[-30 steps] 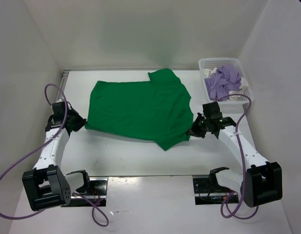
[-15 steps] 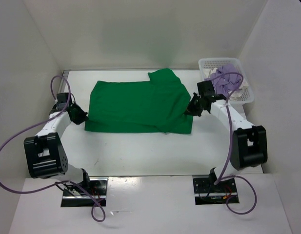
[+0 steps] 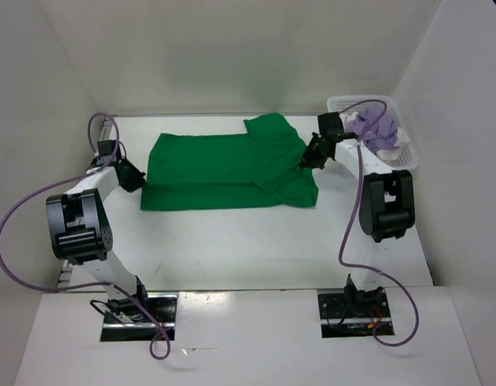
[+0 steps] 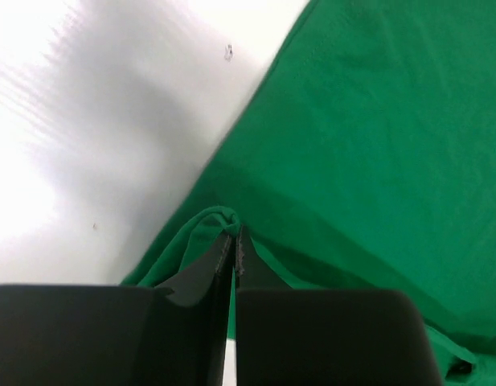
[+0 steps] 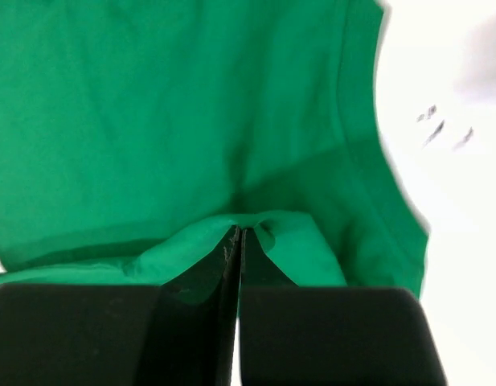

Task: Fold and stack the t-shirts
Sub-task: Grap the side of the flattened tshirt closest away from the robot with both arms, then fold the flattened tshirt in 1/3 of the way

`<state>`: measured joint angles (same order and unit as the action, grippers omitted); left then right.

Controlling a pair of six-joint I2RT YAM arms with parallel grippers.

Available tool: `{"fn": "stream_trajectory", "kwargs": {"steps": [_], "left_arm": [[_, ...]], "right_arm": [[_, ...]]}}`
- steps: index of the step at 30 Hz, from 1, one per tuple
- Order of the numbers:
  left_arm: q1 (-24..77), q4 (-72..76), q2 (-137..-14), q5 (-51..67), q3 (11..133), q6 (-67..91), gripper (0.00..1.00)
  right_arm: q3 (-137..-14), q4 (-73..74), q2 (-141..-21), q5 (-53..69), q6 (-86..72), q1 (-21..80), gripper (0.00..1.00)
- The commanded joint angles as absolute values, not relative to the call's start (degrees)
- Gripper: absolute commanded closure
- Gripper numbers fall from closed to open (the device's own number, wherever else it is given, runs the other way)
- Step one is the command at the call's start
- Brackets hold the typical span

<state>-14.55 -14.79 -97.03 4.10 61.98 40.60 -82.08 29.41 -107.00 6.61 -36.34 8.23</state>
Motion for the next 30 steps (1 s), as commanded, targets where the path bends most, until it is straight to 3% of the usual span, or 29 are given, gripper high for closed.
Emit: {"fn": "stream_trajectory", "kwargs": {"steps": [1, 3, 4, 5, 7, 11, 15, 16, 17, 18, 19, 20, 23, 24, 25, 26, 30], "left_arm": [[-14.2, -12.2, -100.1, 3.3, 64.9, 40.2, 0.94], [-13.7, -12.2, -101.2, 3.3, 65.7, 40.7, 0.87], [-13.7, -12.2, -101.7, 3.3, 66.4, 40.7, 0.78], [-13.7, -12.2, -101.7, 3.3, 66.4, 40.7, 0.57], [-13.7, -12.2, -100.1, 3.3, 66.4, 40.2, 0.41], [-14.4, -14.1, -93.6, 0.1, 64.4, 37.8, 0.2], [-16.1, -16.2, -87.5, 1.0, 59.6, 37.8, 0.26], [-16.1, -16.2, -86.7, 2.2, 57.9, 38.7, 0.3], [-16.1, -16.2, -86.1, 3.2, 54.4, 40.6, 0.43], [-16.1, -15.6, -84.7, 4.6, 52.6, 41.7, 0.49], [-16.1, -15.6, -84.7, 4.6, 51.0, 42.5, 0.55], [-16.6, -14.9, -83.9, 4.6, 49.8, 43.8, 0.65], [-17.1, -14.9, -83.2, 5.9, 46.9, 44.4, 0.68], [-17.7, -14.2, -83.2, 5.9, 46.4, 44.4, 0.68], [-17.8, -14.2, -83.2, 6.6, 45.9, 45.1, 0.66], [-17.8, -13.3, -82.7, 6.6, 45.0, 45.6, 0.55], [-17.8, -11.2, -83.8, 7.1, 43.7, 46.2, 0.52]], "right_arm": [[-86.5, 25.9, -110.6, 5.2, -35.2, 6.9, 1.0], [-88.7, 25.9, -112.4, 5.7, -35.2, 6.9, 0.99], [-89.2, 25.9, -113.9, 6.2, -35.2, 6.9, 0.97], [-89.2, 25.9, -113.9, 6.8, -35.2, 6.9, 0.88], [-89.2, 24.7, -112.9, 7.5, -35.2, 6.9, 0.75], [-87.0, 24.2, -108.0, 6.9, -34.7, 6.9, 0.64], [-81.1, 24.2, -100.8, 5.4, -34.2, 6.4, 0.65], [-77.5, 23.6, -97.5, 5.4, -34.2, 6.4, 0.73], [-75.3, 23.6, -95.8, 5.4, -35.1, 6.4, 0.83], [-70.7, 22.8, -94.1, 5.9, -35.1, 6.4, 0.98], [-68.5, 22.1, -91.1, 5.9, -35.9, 6.4, 1.0], [-66.3, 22.1, -89.7, 5.9, -35.9, 6.4, 1.0], [-59.7, 22.7, -86.6, 5.1, -35.9, 6.4, 0.99], [-58.5, 22.7, -85.4, 4.3, -35.9, 6.4, 0.94], [-56.3, 23.5, -85.4, 4.3, -35.9, 6.4, 0.87], [-55.4, 23.5, -84.9, 4.3, -35.9, 6.4, 0.75], [-53.0, 23.5, -86.7, 6.1, -35.9, 5.9, 0.69]]}}
